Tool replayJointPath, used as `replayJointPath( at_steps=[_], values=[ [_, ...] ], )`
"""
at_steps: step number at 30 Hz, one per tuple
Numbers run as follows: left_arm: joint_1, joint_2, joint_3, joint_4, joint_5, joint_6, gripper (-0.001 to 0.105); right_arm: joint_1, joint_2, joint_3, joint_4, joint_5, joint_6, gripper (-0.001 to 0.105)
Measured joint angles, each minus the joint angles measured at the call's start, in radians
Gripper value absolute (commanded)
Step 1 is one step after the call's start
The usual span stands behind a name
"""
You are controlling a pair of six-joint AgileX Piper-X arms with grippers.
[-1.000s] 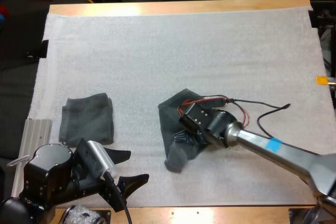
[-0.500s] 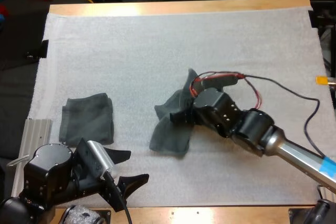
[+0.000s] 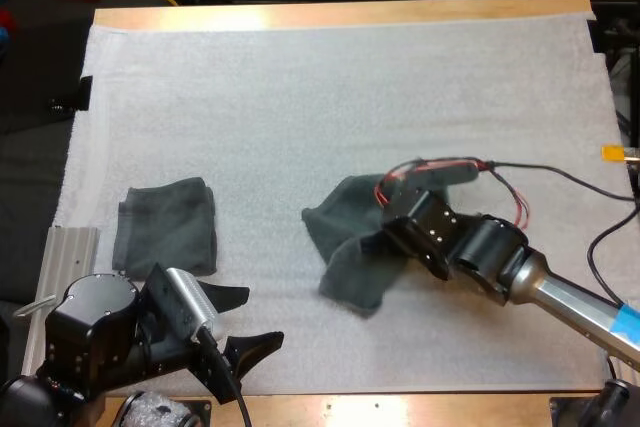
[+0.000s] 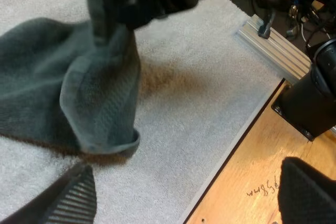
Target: Pick towel from pile, fold and stack
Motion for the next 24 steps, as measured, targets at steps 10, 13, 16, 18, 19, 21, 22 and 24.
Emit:
replayJointPath(
  at_steps=[10,13,16,18,19,21,22,24],
  values=[
    [0.0,0.0,0.0,0.0,0.0,0.0,0.069,-0.052,0.0,0.119,0.188,0.008,0.043,0.015],
    [0.0,0.0,0.0,0.0,0.0,0.0,0.069,-0.052,0.0,0.157,0.221,-0.009,0.043,0.015],
    [0.0,0.0,0.0,0.0,0.0,0.0,0.069,-0.052,-0.001,0.194,0.25,-0.039,0.048,0.015],
    [0.0,0.0,0.0,0.0,0.0,0.0,0.069,-0.052,-0.002,0.213,0.281,-0.039,0.06,0.015],
    [0.0,0.0,0.0,0.0,0.0,0.0,0.069,-0.052,-0.007,0.22,0.293,-0.039,0.069,0.015],
    [0.0,0.0,0.001,0.0,0.0,0.0,0.069,-0.052,-0.023,0.228,0.322,-0.03,0.093,0.017],
    [0.0,0.0,0.002,0.0,0.0,0.0,0.069,-0.052,-0.041,0.228,0.335,-0.018,0.102,0.018],
    [0.0,0.0,0.006,0.0,0.0,0.0,0.069,-0.052,-0.093,0.228,0.353,0.016,0.114,0.025]
  ],
)
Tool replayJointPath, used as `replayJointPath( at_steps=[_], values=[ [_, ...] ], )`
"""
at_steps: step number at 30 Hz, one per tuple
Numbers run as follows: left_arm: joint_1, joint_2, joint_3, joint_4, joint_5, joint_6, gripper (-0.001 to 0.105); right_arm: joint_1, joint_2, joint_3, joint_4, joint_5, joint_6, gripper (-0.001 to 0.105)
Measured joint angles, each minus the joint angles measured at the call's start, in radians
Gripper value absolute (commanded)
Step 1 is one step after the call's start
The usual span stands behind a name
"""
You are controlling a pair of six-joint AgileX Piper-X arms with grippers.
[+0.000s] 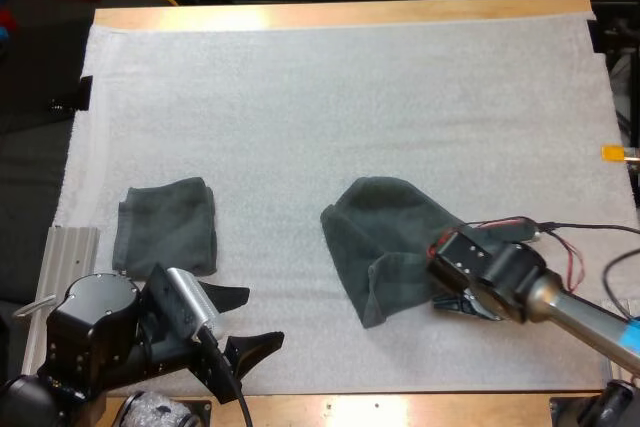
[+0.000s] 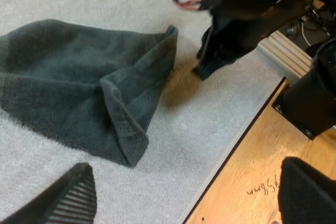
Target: Pick towel from pile, fold and stack
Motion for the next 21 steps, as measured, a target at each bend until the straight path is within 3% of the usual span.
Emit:
replayJointPath(
  at_steps=[4,9,21],
  values=[
    [0.0,0.0,0.013,0.0,0.0,0.0,0.069,-0.006,-0.098,0.0,-0.004,0.073,0.01,0.033],
    [0.0,0.0,0.018,0.0,0.0,0.0,0.069,-0.082,-0.127,0.0,-0.052,0.078,0.032,0.04],
    [0.0,0.0,0.018,0.0,0.0,0.039,0.069,-0.385,-0.127,0.0,-0.178,-0.137,0.034,0.047]
  ],
)
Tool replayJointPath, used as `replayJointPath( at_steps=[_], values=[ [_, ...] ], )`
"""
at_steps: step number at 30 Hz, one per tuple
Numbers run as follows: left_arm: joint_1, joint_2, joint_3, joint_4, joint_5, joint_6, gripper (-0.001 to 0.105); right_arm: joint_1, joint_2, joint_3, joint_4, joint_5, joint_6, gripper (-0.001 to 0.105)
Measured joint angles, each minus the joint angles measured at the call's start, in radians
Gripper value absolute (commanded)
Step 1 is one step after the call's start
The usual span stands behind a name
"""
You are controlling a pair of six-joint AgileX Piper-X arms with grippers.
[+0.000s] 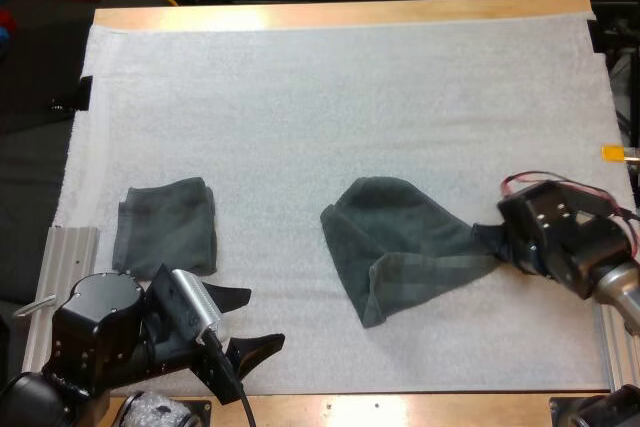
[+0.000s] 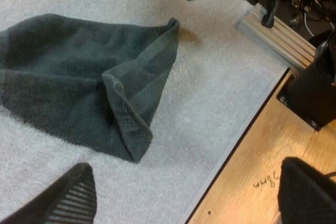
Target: Pick towel from pile, fold and stack
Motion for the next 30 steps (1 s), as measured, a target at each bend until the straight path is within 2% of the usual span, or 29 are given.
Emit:
replayJointPath(
  at_steps=[6,10,19,30],
  values=[
    [0.0,0.0,0.0,0.0,0.0,0.006,0.069,-0.116,0.001,0.0,-0.058,-0.084,0.0,0.047],
    [0.0,0.0,0.0,0.0,0.0,0.006,0.069,-0.152,0.022,0.0,-0.079,-0.117,0.016,0.047],
    [0.0,0.0,0.0,0.0,0.0,0.006,0.069,-0.157,0.18,0.0,-0.094,-0.198,0.023,0.047],
    [0.0,0.0,0.0,0.002,0.0,0.006,0.069,-0.157,0.296,0.0,-0.109,-0.215,0.023,0.047]
  ],
)
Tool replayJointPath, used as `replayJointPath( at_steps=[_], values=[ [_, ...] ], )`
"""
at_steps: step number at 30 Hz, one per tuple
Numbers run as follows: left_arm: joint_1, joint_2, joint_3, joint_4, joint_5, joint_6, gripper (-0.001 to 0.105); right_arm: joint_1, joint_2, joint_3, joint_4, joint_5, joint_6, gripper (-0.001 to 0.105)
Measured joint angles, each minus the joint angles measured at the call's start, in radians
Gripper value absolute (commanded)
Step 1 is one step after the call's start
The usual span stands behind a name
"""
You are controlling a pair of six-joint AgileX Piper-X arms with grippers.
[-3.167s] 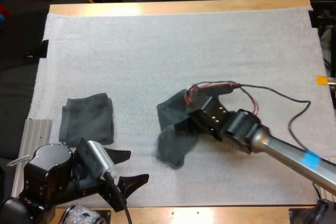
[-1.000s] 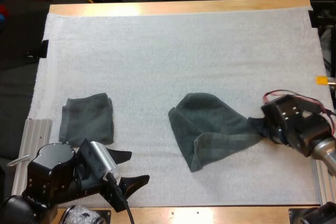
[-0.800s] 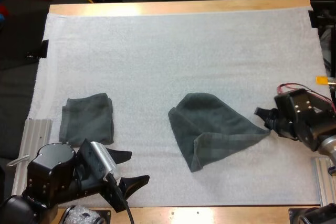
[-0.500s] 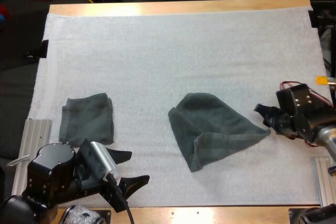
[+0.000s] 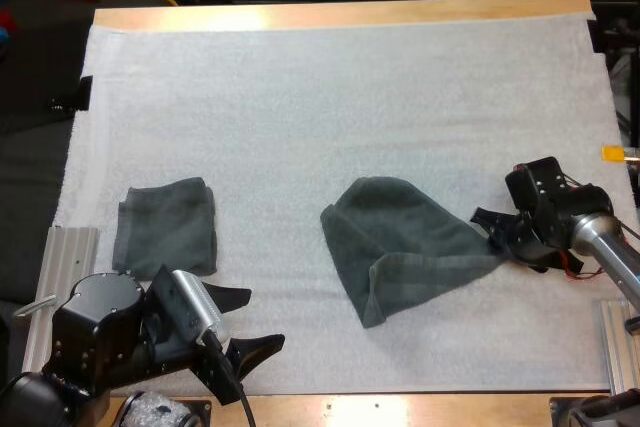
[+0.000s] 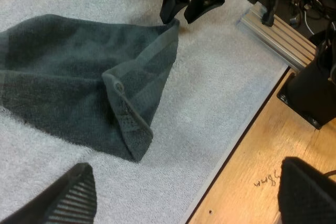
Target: Pick towel from pile, fold and stack
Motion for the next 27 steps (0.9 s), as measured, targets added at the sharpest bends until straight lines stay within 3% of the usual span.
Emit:
replayJointPath(
  at_steps=[10,13,15,18,27],
  values=[
    [0.0,0.0,0.0,0.0,0.0,0.0,0.069,0.0,0.061,0.0,-0.035,-0.019,0.0,0.045],
    [0.0,0.0,0.0,0.0,0.0,0.0,0.069,0.0,0.064,0.0,-0.046,-0.019,0.0,0.028],
    [0.0,0.0,0.0,0.0,0.0,0.001,0.069,0.0,0.064,0.0,-0.052,-0.019,0.0,0.011],
    [0.0,0.0,0.0,0.0,-0.012,0.01,0.069,0.0,0.064,0.0,-0.053,-0.008,-0.002,0.0],
    [0.0,0.106,0.0,-0.008,-0.06,0.062,0.069,0.0,0.064,0.0,-0.053,-0.008,-0.067,0.0]
  ],
)
